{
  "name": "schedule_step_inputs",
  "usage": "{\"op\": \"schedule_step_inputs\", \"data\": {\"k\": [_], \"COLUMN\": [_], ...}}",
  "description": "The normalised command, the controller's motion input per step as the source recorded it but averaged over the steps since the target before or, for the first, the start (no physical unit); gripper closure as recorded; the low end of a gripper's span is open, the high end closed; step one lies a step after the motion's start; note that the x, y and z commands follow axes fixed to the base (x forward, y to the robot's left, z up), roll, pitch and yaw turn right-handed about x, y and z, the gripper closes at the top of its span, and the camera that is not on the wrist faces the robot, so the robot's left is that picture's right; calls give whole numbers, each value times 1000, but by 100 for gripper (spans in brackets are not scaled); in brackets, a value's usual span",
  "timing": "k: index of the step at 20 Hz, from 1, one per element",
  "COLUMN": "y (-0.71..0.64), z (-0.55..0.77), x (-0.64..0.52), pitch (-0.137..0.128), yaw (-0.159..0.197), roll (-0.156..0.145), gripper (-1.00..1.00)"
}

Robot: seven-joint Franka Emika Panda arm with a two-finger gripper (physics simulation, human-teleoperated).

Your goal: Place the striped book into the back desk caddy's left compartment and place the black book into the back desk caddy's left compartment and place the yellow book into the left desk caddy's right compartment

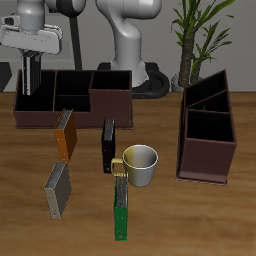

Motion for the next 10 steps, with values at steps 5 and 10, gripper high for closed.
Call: {"op": "schedule_step_inputs", "data": {"k": [5,10], "y": [-70,-35], "z": [-150,-158], "x": [-49,-76], "pitch": [25,38], "yaw": [-37,-46], "roll": [0,-11], "gripper": [100,100]}}
